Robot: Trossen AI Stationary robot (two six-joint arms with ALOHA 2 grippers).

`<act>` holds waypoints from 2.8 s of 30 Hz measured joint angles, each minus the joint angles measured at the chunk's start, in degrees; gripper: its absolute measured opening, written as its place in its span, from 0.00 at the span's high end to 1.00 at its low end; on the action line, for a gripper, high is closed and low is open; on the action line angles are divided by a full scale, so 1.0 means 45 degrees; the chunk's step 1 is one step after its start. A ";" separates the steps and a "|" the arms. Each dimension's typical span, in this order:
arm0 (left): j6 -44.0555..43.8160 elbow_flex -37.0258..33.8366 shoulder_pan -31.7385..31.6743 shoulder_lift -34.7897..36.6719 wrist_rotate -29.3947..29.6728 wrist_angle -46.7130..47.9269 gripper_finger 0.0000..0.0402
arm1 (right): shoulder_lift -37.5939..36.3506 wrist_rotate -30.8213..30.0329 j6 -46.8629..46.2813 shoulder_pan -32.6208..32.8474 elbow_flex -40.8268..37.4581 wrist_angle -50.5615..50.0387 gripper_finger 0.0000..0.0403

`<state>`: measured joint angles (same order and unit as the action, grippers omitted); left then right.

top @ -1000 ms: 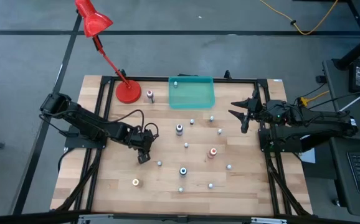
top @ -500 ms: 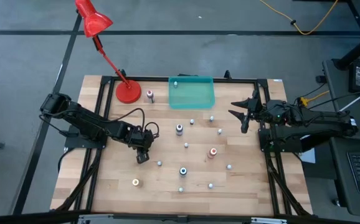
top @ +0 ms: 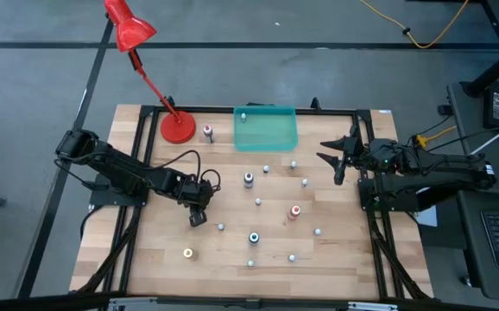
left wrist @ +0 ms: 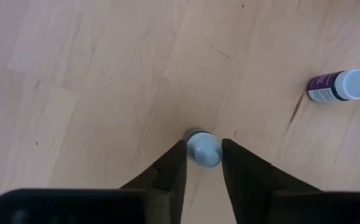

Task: Pick & Place food coloring
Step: Put the bottom small blue food coloring bottle into the green bin

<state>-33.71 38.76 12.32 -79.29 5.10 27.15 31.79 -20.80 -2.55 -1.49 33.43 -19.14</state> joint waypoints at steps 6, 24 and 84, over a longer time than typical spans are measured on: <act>0.0130 0.0160 -0.0329 0.0004 -0.0038 -0.0023 0.90 | -0.0001 0.0001 -0.0093 0.0004 0.0000 0.0000 0.56; 0.6795 0.6996 -0.5908 0.0457 -0.0058 0.4025 0.90 | 0.0116 -0.0026 -0.0374 0.0002 0.0000 -0.0016 0.56; 1.2960 1.3109 -1.1019 -0.9258 -0.2107 0.3208 0.89 | 0.1248 -0.0024 -0.0413 0.0003 0.0000 0.0000 0.56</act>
<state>24.61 97.76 -37.26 -120.95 -4.38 41.58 37.41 -20.91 -4.40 -1.48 33.43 -19.14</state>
